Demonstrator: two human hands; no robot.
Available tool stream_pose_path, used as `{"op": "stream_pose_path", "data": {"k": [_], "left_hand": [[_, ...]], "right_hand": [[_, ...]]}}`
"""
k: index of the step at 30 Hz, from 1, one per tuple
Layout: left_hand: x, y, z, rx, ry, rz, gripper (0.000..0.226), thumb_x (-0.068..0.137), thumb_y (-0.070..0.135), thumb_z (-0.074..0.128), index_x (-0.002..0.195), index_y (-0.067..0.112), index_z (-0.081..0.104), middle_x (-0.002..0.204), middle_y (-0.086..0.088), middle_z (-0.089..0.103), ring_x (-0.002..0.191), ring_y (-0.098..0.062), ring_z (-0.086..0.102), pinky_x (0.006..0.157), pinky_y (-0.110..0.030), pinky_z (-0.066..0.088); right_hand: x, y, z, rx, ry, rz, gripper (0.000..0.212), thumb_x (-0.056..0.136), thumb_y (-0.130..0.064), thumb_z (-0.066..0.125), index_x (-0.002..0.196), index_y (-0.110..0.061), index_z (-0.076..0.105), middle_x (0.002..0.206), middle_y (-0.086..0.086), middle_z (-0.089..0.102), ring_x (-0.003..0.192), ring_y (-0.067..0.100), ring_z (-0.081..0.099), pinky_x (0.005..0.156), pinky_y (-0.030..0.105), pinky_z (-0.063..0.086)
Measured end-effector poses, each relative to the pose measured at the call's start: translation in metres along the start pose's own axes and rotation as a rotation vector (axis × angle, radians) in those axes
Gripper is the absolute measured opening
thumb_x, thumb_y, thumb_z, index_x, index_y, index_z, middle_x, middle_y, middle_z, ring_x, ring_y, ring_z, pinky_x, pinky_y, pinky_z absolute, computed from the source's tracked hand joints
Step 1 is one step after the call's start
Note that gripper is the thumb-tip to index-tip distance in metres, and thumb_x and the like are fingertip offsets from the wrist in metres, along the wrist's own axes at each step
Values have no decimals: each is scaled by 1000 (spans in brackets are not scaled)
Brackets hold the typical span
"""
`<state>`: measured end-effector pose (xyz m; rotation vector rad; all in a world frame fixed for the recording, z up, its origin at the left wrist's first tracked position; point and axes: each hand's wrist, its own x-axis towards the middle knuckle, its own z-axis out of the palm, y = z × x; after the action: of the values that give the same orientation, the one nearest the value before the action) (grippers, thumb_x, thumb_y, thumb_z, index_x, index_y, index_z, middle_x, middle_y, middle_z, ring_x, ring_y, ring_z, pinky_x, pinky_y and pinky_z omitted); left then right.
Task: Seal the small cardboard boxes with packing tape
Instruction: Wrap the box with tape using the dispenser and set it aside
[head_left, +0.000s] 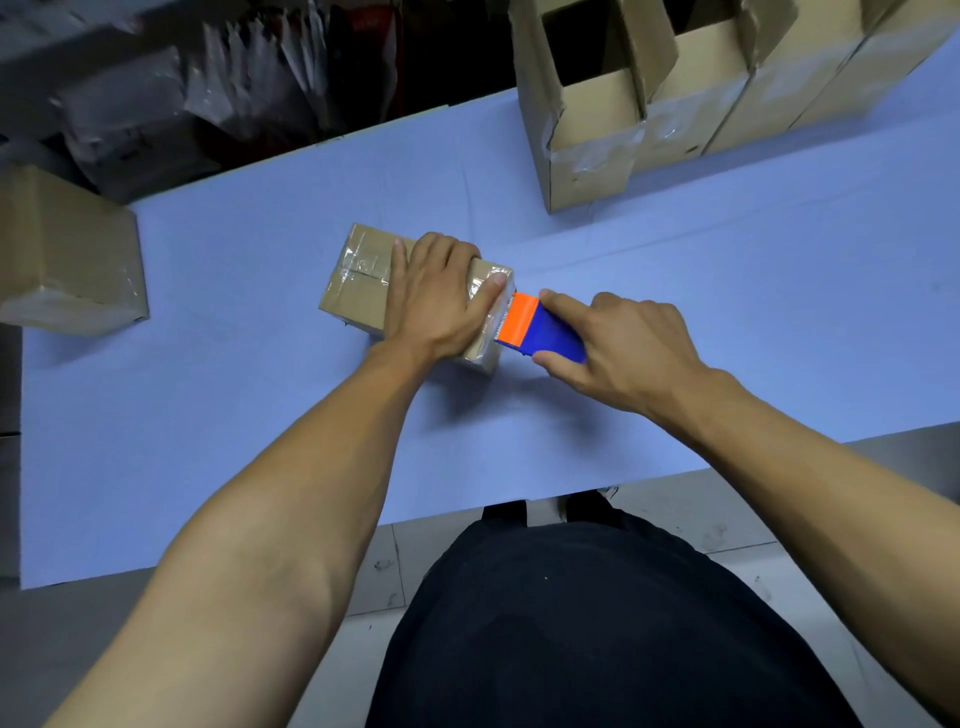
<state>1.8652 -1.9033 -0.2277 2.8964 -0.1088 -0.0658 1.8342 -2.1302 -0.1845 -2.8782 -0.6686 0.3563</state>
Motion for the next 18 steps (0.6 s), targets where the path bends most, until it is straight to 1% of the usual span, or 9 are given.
{"op": "stream_pose_path", "data": {"k": [3,5,8,11,15,18], "left_hand": [[-4,4,2,9,5,-42,41,97,55,41,112,20,58,117,1,56,125,-23,43,116,-57,16],[-4,4,3,7,2,-49,43,96,56,41,112,20,58,117,0,55,125,-24,43,116,-58,14],[-5,6,2,10,-9,-52,45,95,56,39,115,21,58,119,-1,53,126,-24,41,116,-61,11],[-6,7,0,-1,-16,-37,44,96,53,38,120,24,59,123,0,54,128,-24,40,114,-65,11],[-7,3,-3,-6,-54,17,48,92,50,39,131,27,54,133,4,52,136,-26,34,113,-67,9],[-7,2,-5,-15,-91,34,55,85,49,41,134,26,52,132,2,50,136,-26,33,114,-68,6]], "right_hand": [[12,-16,-11,-18,-7,17,56,88,-62,52,134,-32,48,96,9,61,86,35,61,63,32,30],[17,-24,-19,-20,-16,34,49,86,-58,56,125,-28,55,92,7,60,86,34,59,65,32,29],[29,-35,-29,-25,-40,61,37,83,-50,61,109,-24,61,85,5,53,82,31,51,66,32,29],[41,-40,-37,17,-76,101,34,81,-51,64,102,-24,63,83,3,49,80,30,49,65,31,30],[47,-34,-38,77,-117,114,37,76,-59,67,92,-26,59,86,4,60,79,29,50,66,30,31],[46,-30,-39,108,-140,114,37,76,-61,66,94,-29,59,89,2,63,81,28,51,65,30,30]]}}
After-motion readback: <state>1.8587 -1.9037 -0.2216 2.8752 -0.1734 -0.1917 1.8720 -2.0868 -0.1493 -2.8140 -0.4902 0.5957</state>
